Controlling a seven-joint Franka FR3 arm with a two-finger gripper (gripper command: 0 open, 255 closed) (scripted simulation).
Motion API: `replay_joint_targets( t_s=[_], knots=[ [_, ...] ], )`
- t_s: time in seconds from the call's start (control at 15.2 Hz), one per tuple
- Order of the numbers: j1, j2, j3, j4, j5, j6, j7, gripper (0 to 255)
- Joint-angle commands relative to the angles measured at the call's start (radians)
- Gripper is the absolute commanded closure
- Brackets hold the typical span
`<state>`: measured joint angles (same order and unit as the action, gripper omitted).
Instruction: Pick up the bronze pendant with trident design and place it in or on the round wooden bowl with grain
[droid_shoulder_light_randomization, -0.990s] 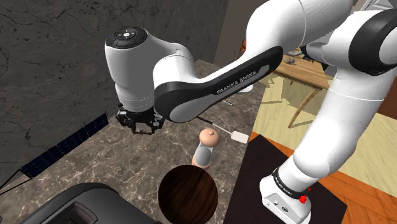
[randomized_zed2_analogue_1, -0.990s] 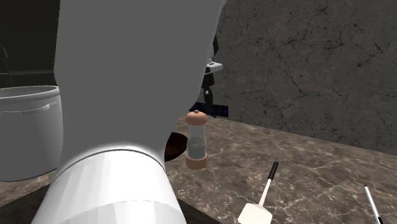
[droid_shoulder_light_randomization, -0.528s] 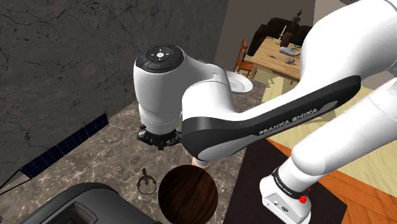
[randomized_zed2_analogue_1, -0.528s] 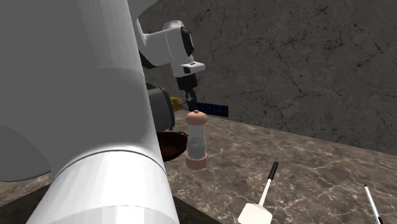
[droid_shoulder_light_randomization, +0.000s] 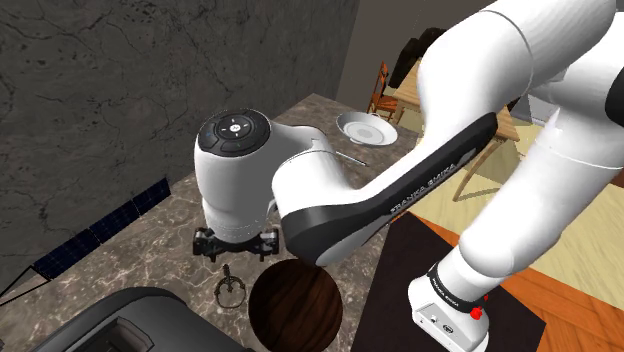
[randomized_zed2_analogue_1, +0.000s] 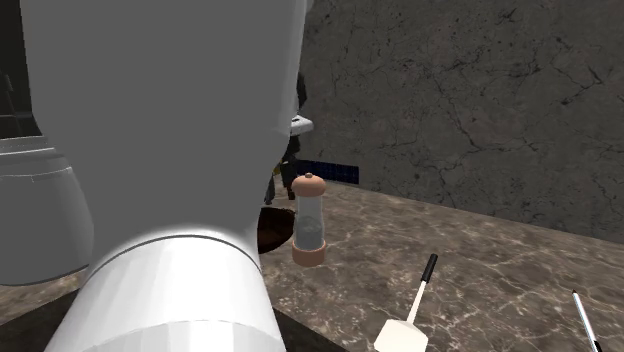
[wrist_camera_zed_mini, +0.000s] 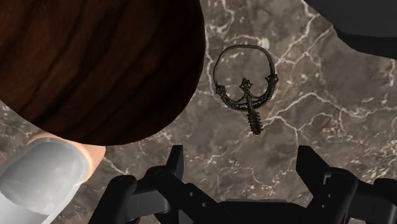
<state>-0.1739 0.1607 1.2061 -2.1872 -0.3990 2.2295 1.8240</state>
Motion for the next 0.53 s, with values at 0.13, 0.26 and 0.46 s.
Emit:
replay_joint_targets(
  t_s=[0.13, 0.26, 0.46],
  knots=[
    [0.101, 0.13, -0.07, 0.013, -0.121, 0.041, 0.082, 0],
    [0.124, 0.155, -0.097, 0.009, -0.154, 0.055, 0.103, 0],
    [0.156, 0.191, -0.137, 0.005, -0.202, 0.076, 0.134, 0]
  ],
)
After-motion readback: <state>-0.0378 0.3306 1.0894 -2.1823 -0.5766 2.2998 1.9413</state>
